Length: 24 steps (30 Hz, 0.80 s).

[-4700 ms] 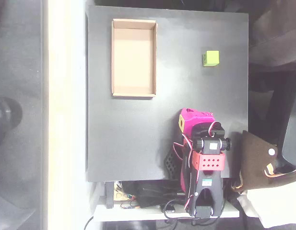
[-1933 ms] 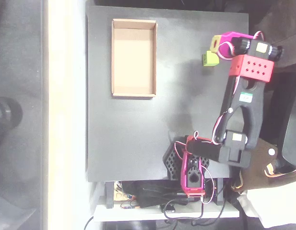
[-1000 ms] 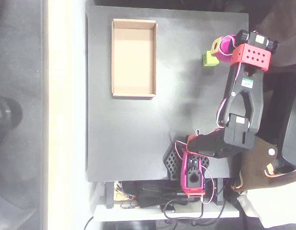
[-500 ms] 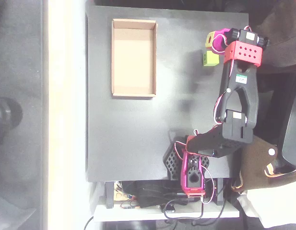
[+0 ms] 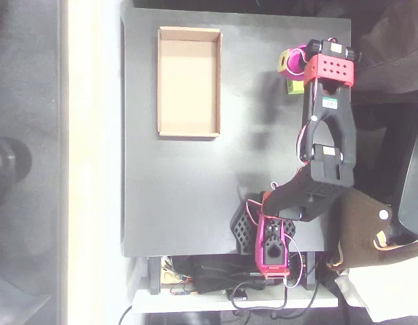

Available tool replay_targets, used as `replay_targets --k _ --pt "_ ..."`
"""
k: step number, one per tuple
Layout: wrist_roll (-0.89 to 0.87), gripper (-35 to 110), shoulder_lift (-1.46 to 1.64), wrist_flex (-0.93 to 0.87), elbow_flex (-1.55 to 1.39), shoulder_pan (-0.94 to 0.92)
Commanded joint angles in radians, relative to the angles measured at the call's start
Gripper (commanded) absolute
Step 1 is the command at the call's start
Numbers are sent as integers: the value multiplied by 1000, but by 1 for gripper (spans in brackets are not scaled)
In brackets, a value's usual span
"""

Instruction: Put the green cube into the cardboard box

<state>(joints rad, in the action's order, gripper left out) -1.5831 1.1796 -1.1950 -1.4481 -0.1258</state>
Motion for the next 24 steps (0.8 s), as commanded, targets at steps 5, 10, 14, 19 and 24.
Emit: replay_targets --k 5,10,14,19,24 --pt "-14 38 21 -8 -51 40" --pt "-14 39 21 -8 -91 43" --pt "-14 39 21 -8 -91 41" --pt "-14 38 21 -8 -91 29" --pt "-14 38 21 -8 -91 28"
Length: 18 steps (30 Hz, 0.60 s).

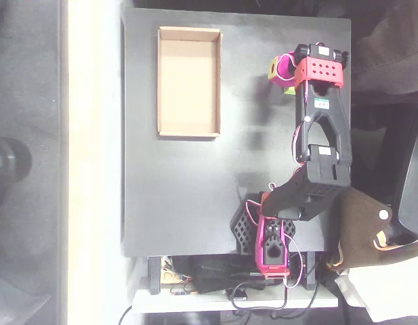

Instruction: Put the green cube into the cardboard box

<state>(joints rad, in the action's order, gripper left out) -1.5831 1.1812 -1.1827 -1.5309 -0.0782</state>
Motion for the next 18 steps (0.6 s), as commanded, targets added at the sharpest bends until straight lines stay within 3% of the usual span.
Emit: replay_targets --k 1,18 --pt "-14 38 20 -20 -8 -20" --pt "-15 19 28 -23 -6 -60"
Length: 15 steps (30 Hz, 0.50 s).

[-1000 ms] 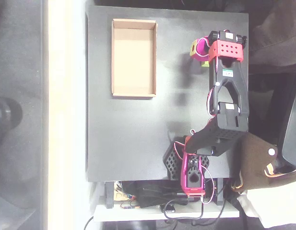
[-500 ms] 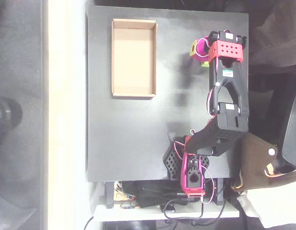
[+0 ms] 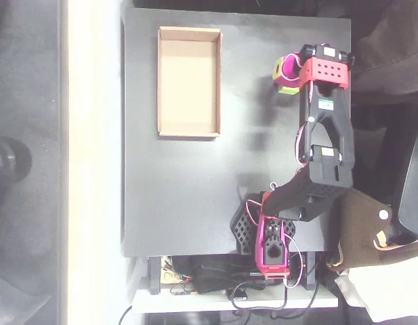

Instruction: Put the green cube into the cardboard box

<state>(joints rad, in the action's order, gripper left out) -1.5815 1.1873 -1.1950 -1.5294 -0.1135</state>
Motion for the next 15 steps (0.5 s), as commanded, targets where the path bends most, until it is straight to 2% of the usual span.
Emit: replay_targets --k 1,15 --pt "-17 18 21 -11 -6 -31" --pt "-17 13 37 -11 9 -40"
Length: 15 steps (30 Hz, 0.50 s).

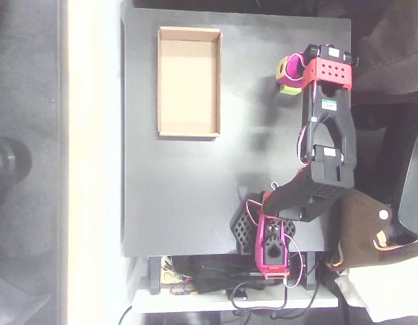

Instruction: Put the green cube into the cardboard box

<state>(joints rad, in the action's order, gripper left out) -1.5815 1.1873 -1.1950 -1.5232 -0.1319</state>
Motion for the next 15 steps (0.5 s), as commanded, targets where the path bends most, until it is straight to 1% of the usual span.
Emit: replay_targets --k 1,15 --pt "-17 13 48 -11 3 -21" --pt "-17 12 282 -9 3 -8"
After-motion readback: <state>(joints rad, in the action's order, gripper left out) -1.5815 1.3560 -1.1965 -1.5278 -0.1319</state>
